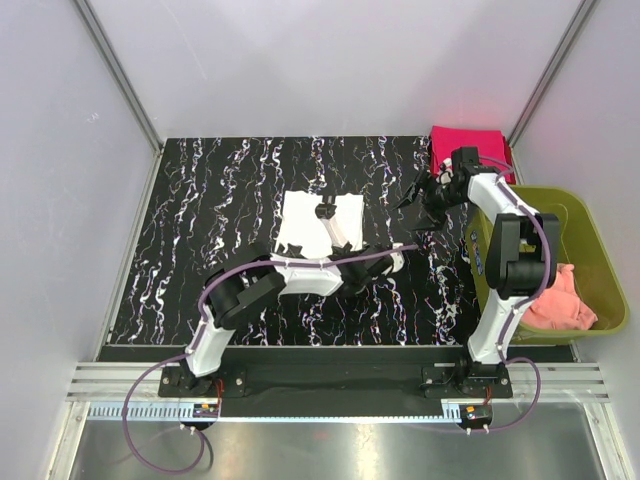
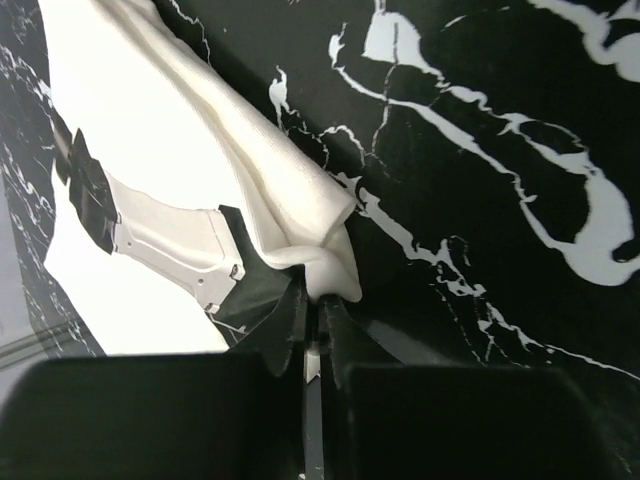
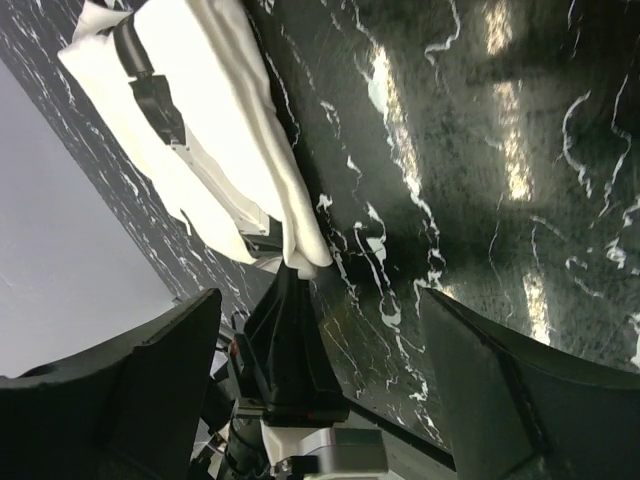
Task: Fold and stack the t-shirts
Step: Neatly place the folded tshirt to the corner
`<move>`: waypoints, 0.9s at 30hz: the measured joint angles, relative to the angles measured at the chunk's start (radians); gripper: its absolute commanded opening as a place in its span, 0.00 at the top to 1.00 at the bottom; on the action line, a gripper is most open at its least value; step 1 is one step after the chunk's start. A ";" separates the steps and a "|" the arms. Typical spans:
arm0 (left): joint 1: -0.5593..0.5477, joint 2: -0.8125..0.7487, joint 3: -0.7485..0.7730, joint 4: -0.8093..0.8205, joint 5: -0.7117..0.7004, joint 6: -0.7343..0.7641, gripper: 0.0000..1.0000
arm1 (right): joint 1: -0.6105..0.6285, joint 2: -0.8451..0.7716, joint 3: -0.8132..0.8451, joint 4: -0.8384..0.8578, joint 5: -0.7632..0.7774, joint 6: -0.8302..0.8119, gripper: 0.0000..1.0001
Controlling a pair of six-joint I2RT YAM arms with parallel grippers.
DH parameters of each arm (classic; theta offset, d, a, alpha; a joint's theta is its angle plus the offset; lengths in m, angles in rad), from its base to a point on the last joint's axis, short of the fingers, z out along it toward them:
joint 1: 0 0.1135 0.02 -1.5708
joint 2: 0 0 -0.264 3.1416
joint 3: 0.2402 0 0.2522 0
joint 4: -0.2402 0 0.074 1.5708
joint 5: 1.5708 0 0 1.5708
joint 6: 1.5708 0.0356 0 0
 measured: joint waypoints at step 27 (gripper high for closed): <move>0.133 -0.236 0.033 -0.178 0.137 -0.118 1.00 | 0.170 0.367 0.258 0.195 -0.227 0.184 0.17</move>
